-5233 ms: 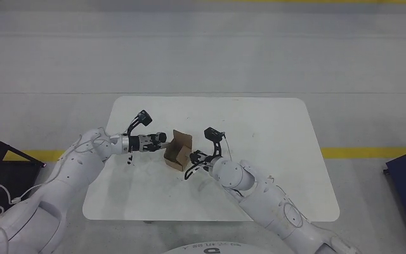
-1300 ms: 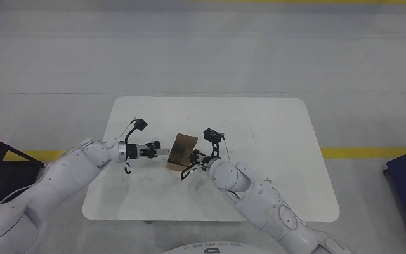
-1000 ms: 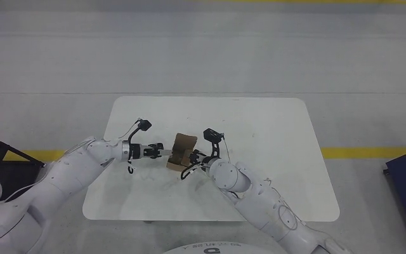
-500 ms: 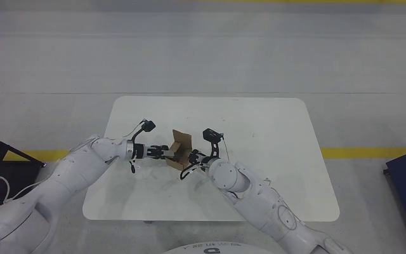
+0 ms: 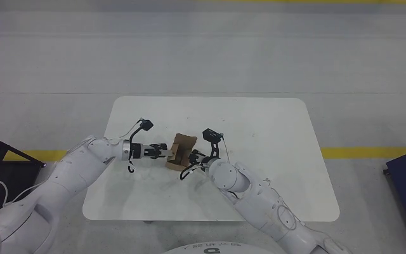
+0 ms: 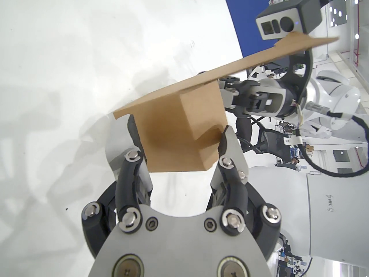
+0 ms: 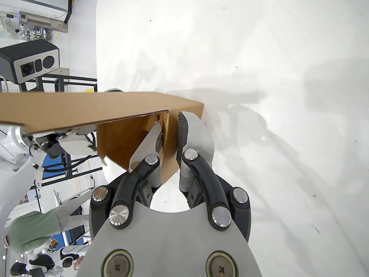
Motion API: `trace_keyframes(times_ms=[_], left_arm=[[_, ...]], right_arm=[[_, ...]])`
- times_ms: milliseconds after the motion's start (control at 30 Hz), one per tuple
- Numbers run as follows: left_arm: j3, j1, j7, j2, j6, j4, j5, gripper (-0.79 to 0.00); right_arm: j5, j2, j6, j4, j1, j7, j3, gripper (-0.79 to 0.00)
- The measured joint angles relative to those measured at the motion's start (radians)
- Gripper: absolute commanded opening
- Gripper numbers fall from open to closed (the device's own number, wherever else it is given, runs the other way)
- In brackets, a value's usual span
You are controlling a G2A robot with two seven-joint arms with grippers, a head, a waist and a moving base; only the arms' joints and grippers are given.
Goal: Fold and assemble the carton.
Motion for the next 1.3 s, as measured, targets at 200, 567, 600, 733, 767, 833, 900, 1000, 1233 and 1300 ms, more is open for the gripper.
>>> trace_keyframes(times_ms=[200,567,600,733,767,833,900,1000,1233,1300], left_arm=[[-0.027,-0.001,-0.025,0.002,0.033,0.000,-0.009,-0.212],[-0.037,-0.020,-0.074,-0.023,0.104,-0.010,0.033,-0.256],[-0.036,-0.020,-0.075,-0.026,0.111,-0.013,0.039,-0.252],[-0.039,-0.019,-0.074,-0.036,0.122,-0.016,0.057,-0.256],[-0.039,-0.018,-0.074,-0.037,0.125,-0.016,0.063,-0.259],[-0.040,-0.017,-0.071,-0.041,0.140,-0.016,0.080,-0.345],[-0.039,-0.014,-0.063,-0.045,0.161,-0.018,0.097,-0.459],[-0.040,-0.011,-0.046,-0.050,0.192,-0.022,0.125,-0.616],[-0.058,-0.001,-0.025,-0.050,0.233,-0.041,0.184,-0.785],[-0.064,0.003,-0.022,-0.048,0.247,-0.051,0.197,-0.785]], right_arm=[[-0.004,-0.001,-0.001,-0.002,-0.002,0.003,0.003,-0.754],[-0.013,-0.001,-0.002,-0.009,-0.009,0.007,0.007,-0.785],[-0.014,-0.002,-0.001,-0.009,-0.009,0.007,0.007,-0.785],[-0.015,-0.003,0.003,-0.010,-0.009,0.009,0.007,-0.785],[-0.016,-0.003,0.004,-0.009,-0.009,0.009,0.006,-0.785],[-0.017,-0.004,0.005,-0.008,-0.008,0.010,0.006,-0.785],[-0.017,-0.005,0.006,-0.007,-0.007,0.010,0.005,-0.785],[-0.017,-0.006,0.006,-0.006,-0.007,0.007,0.006,-0.785],[-0.018,-0.009,0.011,-0.003,-0.006,0.005,0.005,-0.785],[-0.018,-0.009,0.012,-0.002,-0.005,0.004,0.005,-0.785]])
